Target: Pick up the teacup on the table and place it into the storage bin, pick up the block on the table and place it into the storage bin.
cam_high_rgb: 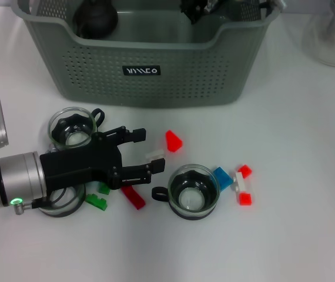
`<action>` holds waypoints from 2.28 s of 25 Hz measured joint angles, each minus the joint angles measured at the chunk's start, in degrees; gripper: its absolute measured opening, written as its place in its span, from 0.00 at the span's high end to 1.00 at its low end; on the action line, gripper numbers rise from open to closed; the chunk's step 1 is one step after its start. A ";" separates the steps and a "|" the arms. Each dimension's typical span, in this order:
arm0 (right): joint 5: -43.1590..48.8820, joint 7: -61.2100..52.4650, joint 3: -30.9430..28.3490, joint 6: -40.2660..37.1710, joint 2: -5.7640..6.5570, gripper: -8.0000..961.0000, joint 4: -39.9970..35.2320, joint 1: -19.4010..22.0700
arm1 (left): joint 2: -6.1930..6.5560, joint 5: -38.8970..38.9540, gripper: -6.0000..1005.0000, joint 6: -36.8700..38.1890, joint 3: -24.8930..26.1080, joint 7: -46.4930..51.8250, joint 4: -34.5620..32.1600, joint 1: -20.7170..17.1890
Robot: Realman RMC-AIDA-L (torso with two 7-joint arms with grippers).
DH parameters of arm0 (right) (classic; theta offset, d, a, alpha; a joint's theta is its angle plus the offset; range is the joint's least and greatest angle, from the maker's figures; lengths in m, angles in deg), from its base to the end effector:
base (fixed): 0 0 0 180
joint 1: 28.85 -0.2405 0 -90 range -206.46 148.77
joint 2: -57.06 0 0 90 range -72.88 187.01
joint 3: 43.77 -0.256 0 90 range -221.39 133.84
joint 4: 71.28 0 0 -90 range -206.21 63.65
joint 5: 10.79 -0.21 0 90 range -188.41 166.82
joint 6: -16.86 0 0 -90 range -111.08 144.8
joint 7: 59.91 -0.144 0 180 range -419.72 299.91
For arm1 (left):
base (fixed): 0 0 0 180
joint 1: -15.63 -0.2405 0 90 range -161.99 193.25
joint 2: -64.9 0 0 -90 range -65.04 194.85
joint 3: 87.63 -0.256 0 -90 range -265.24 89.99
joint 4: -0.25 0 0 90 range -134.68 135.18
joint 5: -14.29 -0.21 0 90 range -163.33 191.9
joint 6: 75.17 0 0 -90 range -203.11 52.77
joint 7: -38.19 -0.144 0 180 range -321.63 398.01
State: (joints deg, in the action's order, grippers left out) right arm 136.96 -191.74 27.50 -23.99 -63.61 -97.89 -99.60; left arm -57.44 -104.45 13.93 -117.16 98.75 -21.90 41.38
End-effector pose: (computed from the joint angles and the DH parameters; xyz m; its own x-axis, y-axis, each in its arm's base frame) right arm 0.0802 0.4842 -0.0749 0.9443 -0.3258 0.0472 -0.2340 -0.7651 -0.5999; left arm -0.2898 0.2705 -0.0565 0.7200 0.3475 0.6007 0.5006 -0.8596 -0.1027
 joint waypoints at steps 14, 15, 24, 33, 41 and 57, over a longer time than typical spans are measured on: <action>-0.02 -0.43 0.54 -0.83 -0.07 0.77 -0.13 0.19 | 0.00 0.00 0.14 0.03 -0.38 0.00 0.00 0.00; -0.02 -0.43 0.55 -0.96 -0.07 0.77 -0.18 0.18 | 0.00 0.00 0.14 0.05 -0.37 0.00 0.00 0.00; -0.01 -0.44 0.63 -1.74 -0.09 0.76 -0.56 0.22 | 0.06 0.00 0.14 0.20 -0.35 0.00 0.00 -0.01; -0.05 -0.44 0.63 -2.93 -0.21 0.51 -2.57 1.05 | 0.09 0.00 0.14 0.17 -0.35 0.00 0.00 -0.09; -5.41 -2.18 6.09 -5.74 -0.26 0.26 -14.47 8.02 | 0.16 0.00 0.14 0.26 -0.36 0.00 0.00 -0.09; -8.51 -8.26 13.70 -7.15 0.06 0.03 -40.19 22.83 | 0.27 0.00 0.14 0.44 -0.35 0.00 -0.15 -0.05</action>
State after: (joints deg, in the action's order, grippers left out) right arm 128.45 -200.00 41.20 -31.14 -63.55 -138.08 -76.77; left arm -57.17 -104.45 14.37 -117.51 98.75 -22.05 41.33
